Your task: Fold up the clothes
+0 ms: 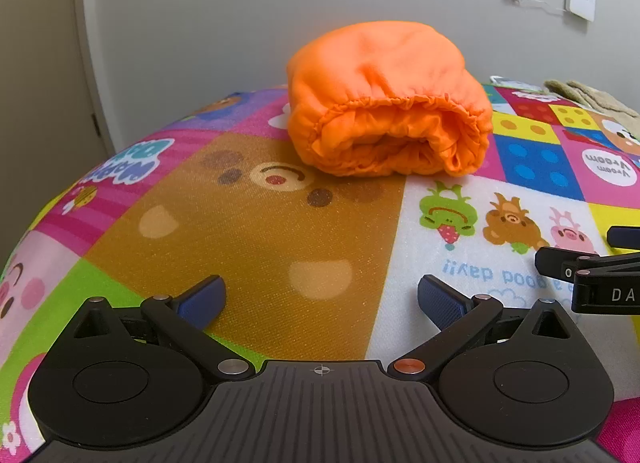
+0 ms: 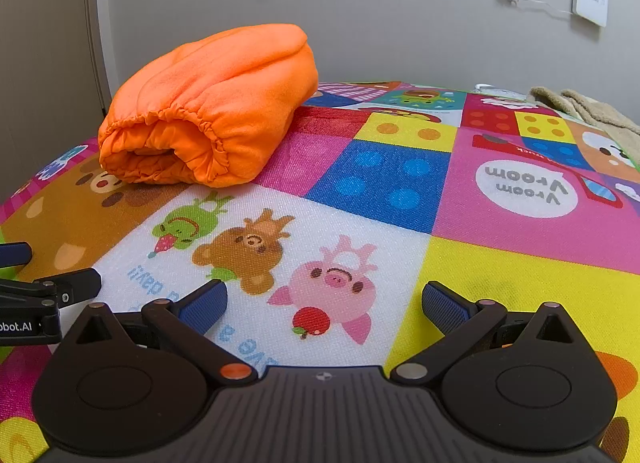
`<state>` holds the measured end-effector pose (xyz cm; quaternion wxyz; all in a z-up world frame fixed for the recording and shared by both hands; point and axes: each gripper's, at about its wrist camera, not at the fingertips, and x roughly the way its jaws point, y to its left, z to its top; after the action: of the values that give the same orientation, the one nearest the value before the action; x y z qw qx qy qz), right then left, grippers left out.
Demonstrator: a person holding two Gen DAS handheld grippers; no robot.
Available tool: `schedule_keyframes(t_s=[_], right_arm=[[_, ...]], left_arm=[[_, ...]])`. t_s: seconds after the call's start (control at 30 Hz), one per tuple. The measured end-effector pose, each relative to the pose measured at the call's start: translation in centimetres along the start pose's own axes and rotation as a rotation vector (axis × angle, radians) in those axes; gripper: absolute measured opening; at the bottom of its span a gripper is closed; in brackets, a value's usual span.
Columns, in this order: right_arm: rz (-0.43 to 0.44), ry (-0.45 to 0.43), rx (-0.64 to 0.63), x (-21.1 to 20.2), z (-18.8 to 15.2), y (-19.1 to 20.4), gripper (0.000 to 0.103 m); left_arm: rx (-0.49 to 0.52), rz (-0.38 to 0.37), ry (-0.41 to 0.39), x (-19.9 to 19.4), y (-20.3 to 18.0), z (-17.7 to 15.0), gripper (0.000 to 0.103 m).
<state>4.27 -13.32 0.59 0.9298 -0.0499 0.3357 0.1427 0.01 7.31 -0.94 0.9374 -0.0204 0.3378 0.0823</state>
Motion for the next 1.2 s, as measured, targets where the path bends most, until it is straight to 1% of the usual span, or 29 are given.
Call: schedule_keyframes(t_s=[1.2], right_arm=[[0.003,-0.002,-0.003,1.00,0.31,-0.36,0.103]], left_arm=[[-0.002,0.000,0.000,0.06,0.05,0.01,0.103]])
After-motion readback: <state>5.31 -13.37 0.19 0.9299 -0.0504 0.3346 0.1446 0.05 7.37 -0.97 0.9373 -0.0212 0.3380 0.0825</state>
